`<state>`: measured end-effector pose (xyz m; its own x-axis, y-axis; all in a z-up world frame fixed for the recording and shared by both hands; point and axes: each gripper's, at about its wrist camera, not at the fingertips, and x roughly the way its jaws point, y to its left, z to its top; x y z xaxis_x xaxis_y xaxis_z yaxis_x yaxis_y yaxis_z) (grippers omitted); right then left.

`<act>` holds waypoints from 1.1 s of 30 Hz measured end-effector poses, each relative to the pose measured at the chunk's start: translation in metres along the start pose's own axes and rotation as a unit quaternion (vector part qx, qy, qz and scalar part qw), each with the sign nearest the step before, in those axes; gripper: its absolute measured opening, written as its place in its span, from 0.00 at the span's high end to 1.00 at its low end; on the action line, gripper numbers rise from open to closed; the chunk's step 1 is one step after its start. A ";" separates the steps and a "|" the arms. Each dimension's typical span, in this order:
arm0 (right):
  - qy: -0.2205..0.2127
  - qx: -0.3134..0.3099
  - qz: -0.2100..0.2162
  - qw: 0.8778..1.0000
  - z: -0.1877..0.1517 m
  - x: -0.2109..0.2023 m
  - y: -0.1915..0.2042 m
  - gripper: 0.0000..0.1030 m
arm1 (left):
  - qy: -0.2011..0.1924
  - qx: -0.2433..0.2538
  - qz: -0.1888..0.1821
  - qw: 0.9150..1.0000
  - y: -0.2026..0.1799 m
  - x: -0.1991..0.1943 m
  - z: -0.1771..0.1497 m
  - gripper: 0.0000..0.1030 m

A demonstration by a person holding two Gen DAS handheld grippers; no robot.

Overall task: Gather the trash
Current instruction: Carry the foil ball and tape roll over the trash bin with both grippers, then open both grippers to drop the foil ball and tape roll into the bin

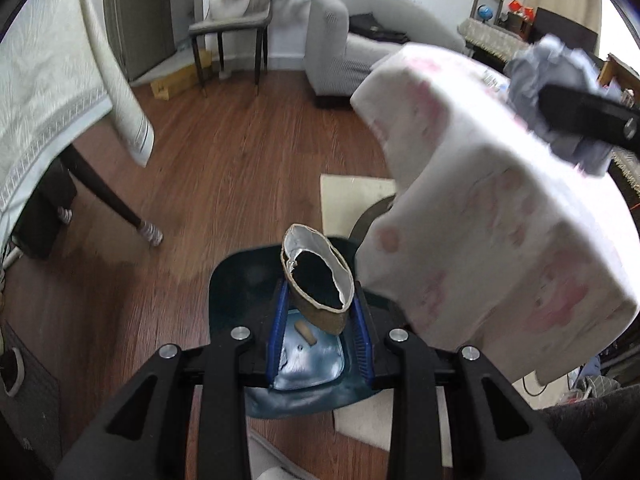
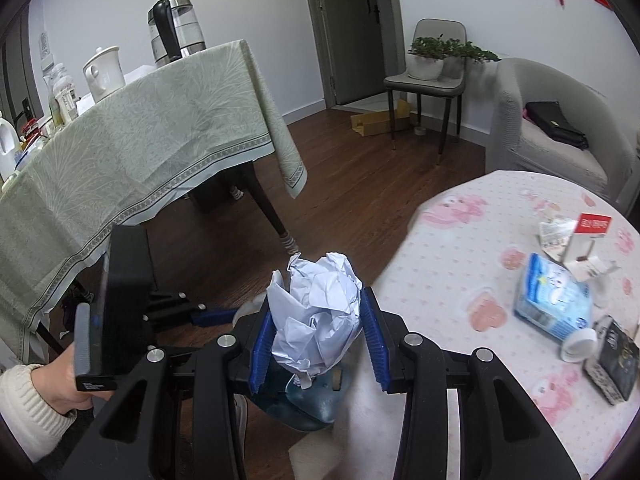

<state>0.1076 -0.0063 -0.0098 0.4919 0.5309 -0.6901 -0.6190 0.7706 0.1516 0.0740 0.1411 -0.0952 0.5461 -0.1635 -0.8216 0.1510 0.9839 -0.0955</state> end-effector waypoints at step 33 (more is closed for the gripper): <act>0.117 -0.014 0.008 0.993 -0.010 0.125 0.051 0.60 | -0.034 -0.023 0.016 0.999 0.058 -0.038 -0.018 0.36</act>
<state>0.1312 0.0962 -0.0957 0.3282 0.4431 -0.8343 -0.6431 0.7517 0.1462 0.0471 0.2057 -0.0797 0.6046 -0.1358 -0.7849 0.0952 0.9906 -0.0980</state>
